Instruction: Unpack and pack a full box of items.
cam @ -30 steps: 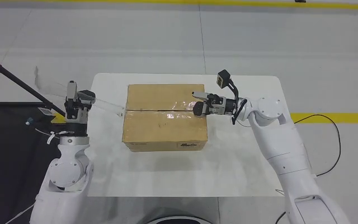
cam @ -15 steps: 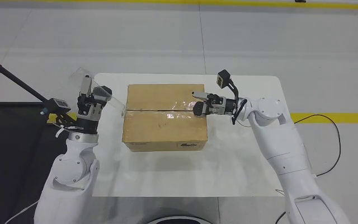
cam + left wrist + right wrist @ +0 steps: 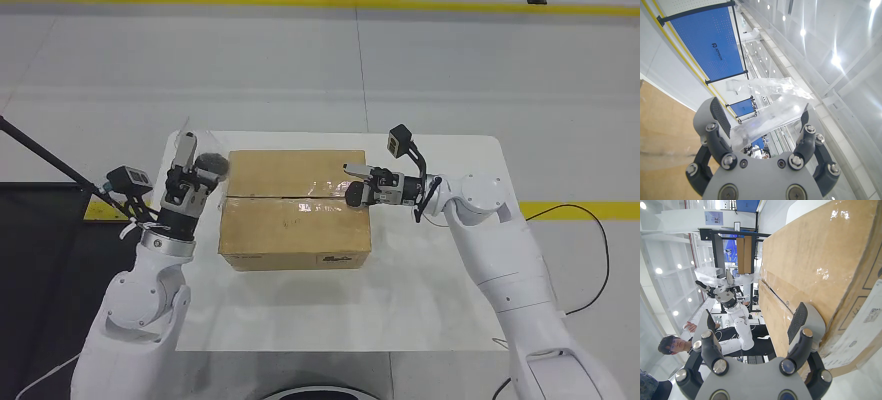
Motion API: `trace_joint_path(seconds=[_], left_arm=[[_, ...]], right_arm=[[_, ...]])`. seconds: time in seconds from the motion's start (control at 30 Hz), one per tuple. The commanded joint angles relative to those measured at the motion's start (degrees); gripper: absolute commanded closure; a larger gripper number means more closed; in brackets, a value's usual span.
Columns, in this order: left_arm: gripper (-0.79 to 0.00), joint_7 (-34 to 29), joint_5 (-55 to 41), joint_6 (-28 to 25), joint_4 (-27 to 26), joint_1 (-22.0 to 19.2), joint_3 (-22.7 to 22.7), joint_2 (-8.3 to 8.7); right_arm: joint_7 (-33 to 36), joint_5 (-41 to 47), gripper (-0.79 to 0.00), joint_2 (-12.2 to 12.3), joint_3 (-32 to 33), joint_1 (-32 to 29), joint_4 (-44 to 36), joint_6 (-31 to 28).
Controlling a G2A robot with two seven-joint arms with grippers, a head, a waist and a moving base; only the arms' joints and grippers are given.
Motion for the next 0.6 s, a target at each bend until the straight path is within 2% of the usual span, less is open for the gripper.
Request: trace_joint_path(seconds=[0.0, 0.57], left_arm=[[-0.785, -0.32, -0.13, 0.58, -0.18, -0.34, 0.81, -0.09], [-0.785, -0.27, 1.98, 4.41, 3.59, -6.56, 7.66, -1.1]], right_arm=[[0.0, 0.0, -0.785, 0.0, 0.0, 0.0, 0.0, 0.0], [0.0, 0.0, -0.785, 0.0, 0.0, 0.0, 0.0, 0.0]])
